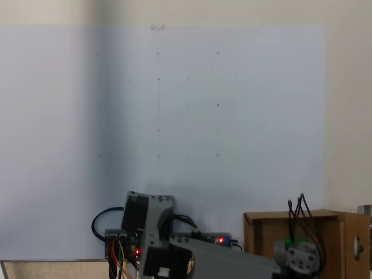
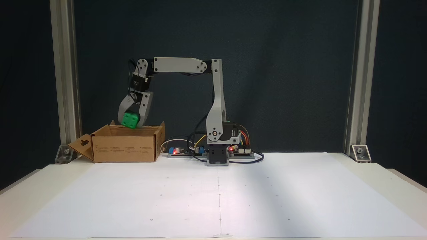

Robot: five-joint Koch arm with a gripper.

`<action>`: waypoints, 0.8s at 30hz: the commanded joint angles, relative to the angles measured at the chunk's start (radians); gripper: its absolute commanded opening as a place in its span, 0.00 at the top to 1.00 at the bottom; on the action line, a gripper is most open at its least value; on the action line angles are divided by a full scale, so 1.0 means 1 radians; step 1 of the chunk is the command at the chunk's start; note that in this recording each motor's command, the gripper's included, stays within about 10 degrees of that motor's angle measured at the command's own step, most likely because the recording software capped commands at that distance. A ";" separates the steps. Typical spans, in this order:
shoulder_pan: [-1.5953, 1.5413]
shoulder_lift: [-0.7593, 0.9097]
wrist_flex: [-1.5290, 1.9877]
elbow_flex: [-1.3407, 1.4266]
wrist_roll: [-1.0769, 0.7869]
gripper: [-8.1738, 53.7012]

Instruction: Grasp a green dice and put it in the bin.

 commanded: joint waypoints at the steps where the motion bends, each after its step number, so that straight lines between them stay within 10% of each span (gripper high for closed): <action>1: 0.026 -0.037 -0.064 -0.089 -0.069 0.67; 6: 0.041 -0.052 -0.086 -0.089 -0.071 0.67; 12: 0.049 -0.061 -0.092 -0.064 -0.029 0.18; 24: -0.049 0.052 -0.233 -0.066 0.219 0.17</action>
